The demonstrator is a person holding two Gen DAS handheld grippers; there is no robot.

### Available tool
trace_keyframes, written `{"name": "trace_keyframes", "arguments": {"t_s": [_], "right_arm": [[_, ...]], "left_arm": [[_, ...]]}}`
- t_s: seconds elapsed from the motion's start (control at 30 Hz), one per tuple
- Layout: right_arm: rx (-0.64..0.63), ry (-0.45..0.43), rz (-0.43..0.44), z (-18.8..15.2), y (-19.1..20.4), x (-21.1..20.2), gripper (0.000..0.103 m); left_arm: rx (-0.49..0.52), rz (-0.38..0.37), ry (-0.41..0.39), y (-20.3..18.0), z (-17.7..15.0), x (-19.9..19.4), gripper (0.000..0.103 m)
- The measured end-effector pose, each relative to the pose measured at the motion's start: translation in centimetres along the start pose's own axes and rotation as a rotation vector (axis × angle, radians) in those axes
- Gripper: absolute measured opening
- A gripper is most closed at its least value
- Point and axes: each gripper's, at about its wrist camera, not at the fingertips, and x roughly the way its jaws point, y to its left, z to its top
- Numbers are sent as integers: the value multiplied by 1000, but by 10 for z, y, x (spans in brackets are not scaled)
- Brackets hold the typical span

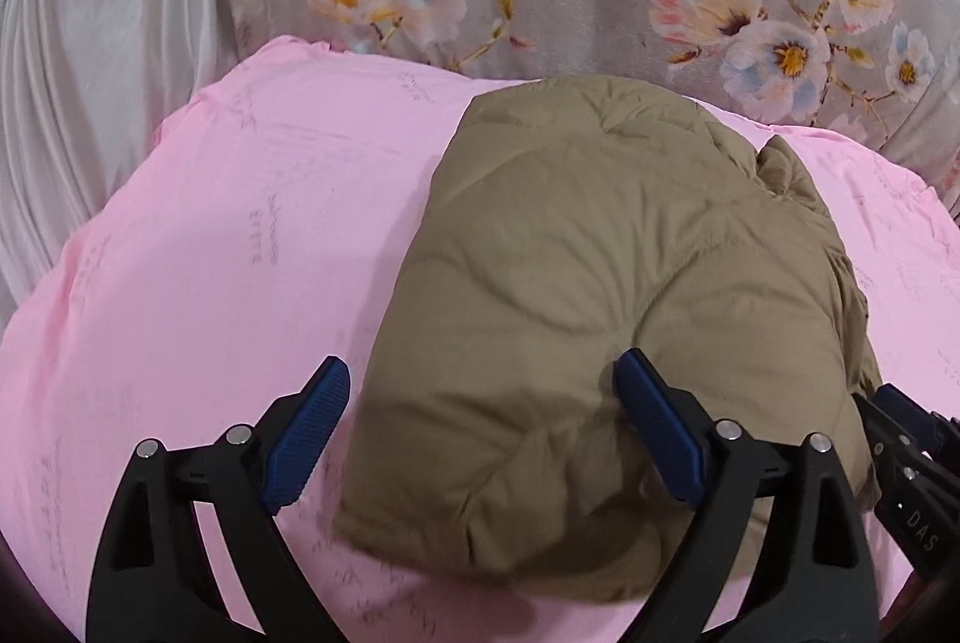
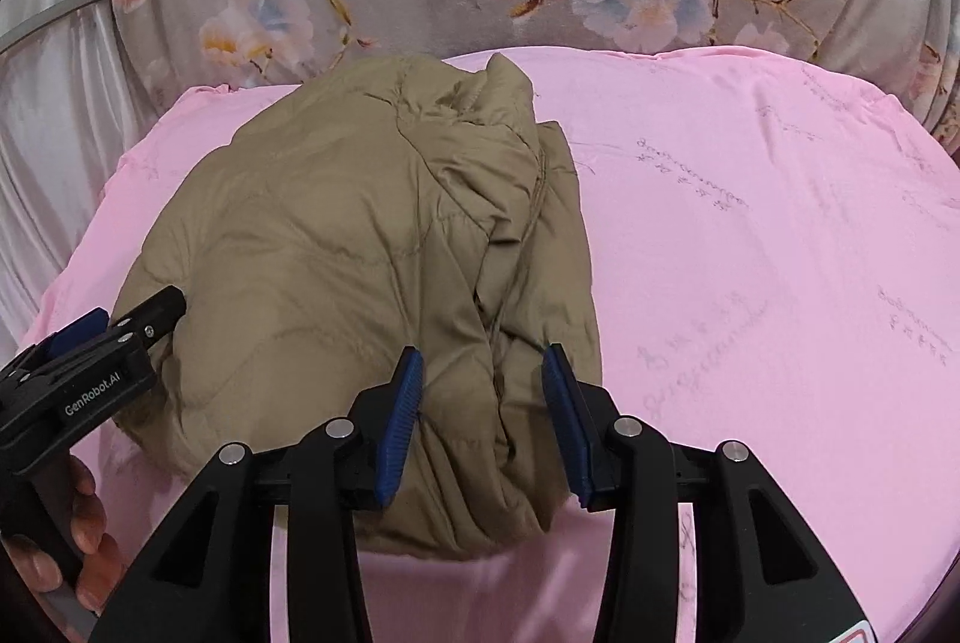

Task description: Fold large clothes

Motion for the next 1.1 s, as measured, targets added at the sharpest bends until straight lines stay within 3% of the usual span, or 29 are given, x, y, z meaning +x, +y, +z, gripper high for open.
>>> {"name": "trace_keyframes", "arguments": {"t_s": [0.07,0.17,0.3,0.53,0.83,0.97,1.1], "right_arm": [[-6,-23,-40,-10,2,-14,52],[2,-56,-74,-26,0,-33,73],[9,-54,-82,-45,-1,-51,85],[-22,-75,-110,-64,5,-72,86],[-20,-82,-56,-71,4,-81,88],[-53,-38,-118,-71,13,-72,91],[-88,-53,-116,-73,20,-75,91]], "left_arm": [[1,12,-3,1,-12,-11,90],[12,19,1,0,-29,-25,94],[-16,6,0,3,-46,-45,98],[23,63,11,-6,-68,-63,98],[57,103,24,-13,-79,-71,98],[67,104,29,-15,-79,-70,98],[100,113,24,-21,-80,-70,98]]}}
